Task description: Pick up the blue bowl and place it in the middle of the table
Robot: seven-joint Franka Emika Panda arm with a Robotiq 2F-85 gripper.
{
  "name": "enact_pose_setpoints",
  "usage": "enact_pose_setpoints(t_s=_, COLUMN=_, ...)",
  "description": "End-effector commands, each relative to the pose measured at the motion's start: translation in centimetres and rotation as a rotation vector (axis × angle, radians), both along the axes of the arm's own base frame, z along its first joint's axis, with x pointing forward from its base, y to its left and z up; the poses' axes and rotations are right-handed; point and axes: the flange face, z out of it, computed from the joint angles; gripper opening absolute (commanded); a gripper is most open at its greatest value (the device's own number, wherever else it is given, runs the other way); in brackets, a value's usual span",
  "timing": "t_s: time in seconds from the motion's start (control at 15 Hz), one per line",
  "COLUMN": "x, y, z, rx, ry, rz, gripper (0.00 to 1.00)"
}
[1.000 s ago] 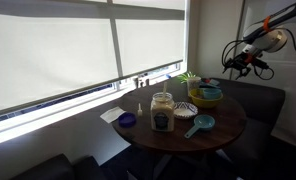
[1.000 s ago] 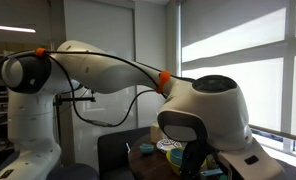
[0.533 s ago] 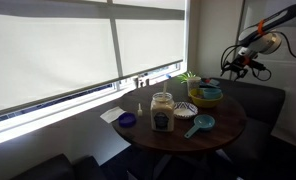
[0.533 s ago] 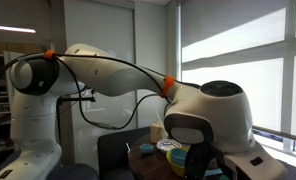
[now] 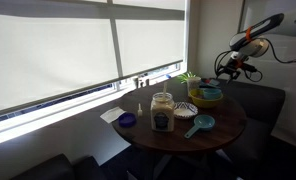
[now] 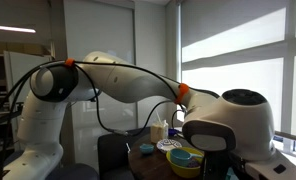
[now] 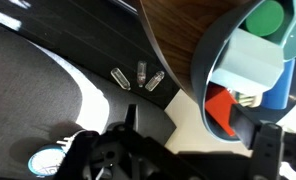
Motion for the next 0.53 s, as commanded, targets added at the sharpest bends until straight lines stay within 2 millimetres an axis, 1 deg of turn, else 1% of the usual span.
enact_pose_setpoints(t_s=0.0, x=1.3, y=-0.9, z=0.2, rx=0.041, ry=-0.002, rz=0.025, gripper=0.75)
enact_pose_setpoints(t_s=0.07, x=1.4, y=-0.8, z=0.2, rx=0.051, ry=0.006, rz=0.034, gripper=0.72)
enact_pose_setpoints(t_s=0.13, x=1.5, y=-0.7, z=0.1, rx=0.058, ry=0.012, rz=0.041, gripper=0.62)
enact_pose_setpoints(t_s=0.2, x=1.7, y=-0.7, z=-0.1, rx=0.065, ry=0.012, rz=0.046, gripper=0.59)
enact_pose_setpoints(t_s=0.27, x=1.9, y=-0.7, z=-0.2, rx=0.074, ry=0.016, rz=0.048, gripper=0.45)
enact_pose_setpoints(t_s=0.33, x=2.1, y=-0.6, z=-0.4, rx=0.082, ry=0.018, rz=0.051, gripper=0.35)
enact_pose_setpoints(t_s=0.47, x=2.4, y=-0.5, z=-0.6, rx=0.093, ry=0.023, rz=0.056, gripper=0.22)
